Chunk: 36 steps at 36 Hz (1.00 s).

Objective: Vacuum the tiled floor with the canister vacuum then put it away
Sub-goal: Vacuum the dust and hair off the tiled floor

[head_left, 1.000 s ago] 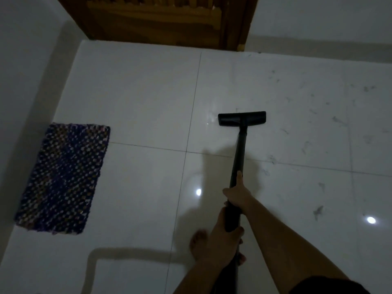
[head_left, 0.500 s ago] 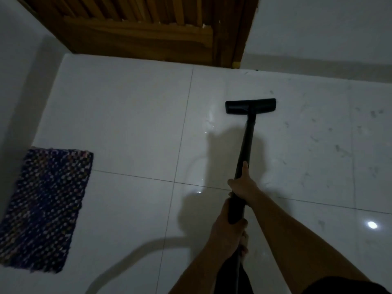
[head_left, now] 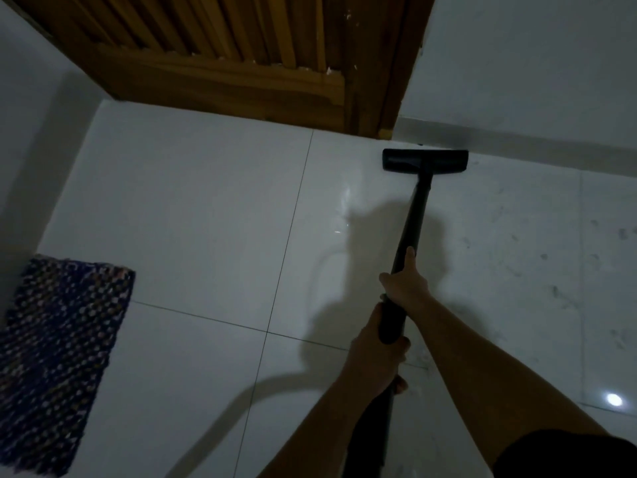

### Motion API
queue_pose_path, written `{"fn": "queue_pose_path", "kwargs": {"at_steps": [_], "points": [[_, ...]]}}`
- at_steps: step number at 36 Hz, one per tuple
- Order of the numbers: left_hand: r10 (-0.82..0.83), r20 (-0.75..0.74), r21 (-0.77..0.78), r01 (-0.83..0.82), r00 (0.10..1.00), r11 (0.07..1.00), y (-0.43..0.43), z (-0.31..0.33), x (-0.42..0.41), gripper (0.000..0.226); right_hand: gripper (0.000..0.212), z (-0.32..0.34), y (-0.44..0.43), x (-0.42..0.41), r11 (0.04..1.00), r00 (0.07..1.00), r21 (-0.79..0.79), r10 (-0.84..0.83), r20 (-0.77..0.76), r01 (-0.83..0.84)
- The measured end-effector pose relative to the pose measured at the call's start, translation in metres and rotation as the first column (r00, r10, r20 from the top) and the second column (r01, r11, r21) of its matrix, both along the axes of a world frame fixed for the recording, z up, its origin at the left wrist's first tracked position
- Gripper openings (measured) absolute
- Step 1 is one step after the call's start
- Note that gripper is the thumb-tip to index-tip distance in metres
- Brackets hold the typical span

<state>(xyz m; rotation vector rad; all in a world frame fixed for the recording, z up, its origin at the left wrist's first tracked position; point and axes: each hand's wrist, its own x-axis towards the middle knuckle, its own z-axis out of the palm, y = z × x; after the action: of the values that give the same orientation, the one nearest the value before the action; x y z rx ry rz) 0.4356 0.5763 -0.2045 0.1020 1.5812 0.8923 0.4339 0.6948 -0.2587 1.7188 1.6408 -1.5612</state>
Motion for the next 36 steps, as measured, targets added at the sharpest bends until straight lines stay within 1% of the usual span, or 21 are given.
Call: {"fn": "queue_pose_path", "kwargs": {"at_steps": [6,10,21,27,29,32,36], "points": [[-0.024,-0.026,0.000,0.024,0.999,1.000,0.020,-0.005,-0.004,0.067,0.082,-0.001,0.018,-0.004,0.999,0.999,0.032,0.008,-0.030,-0.007],[-0.031,-0.024,0.010,0.031,0.999,0.999,0.025,0.002,0.007,0.065,0.081,0.005,0.021,0.008,0.998,1.000,0.055,-0.001,-0.017,0.002],[-0.124,-0.015,0.047,0.125,0.992,0.991,0.054,0.010,0.037,0.064,0.079,0.016,0.050,0.047,0.987,0.995,0.132,-0.095,0.022,0.092],[-0.091,0.047,0.040,0.089,0.995,0.995,0.066,0.001,0.055,0.064,0.077,0.016,0.060,0.066,0.986,0.992,0.130,-0.111,0.061,0.102],[-0.105,0.042,0.038,0.104,0.994,0.994,0.066,-0.001,0.062,0.065,0.078,0.015,0.060,0.073,0.986,0.991,0.131,-0.116,0.073,0.106],[-0.124,0.075,0.053,0.120,0.989,0.991,0.062,0.001,0.069,0.069,0.077,0.015,0.057,0.083,0.983,0.988,0.140,-0.132,0.081,0.120],[-0.197,0.063,0.064,0.193,0.978,0.979,0.060,0.007,0.075,0.071,0.077,0.018,0.053,0.096,0.976,0.981,0.134,-0.183,0.071,0.173]]}}
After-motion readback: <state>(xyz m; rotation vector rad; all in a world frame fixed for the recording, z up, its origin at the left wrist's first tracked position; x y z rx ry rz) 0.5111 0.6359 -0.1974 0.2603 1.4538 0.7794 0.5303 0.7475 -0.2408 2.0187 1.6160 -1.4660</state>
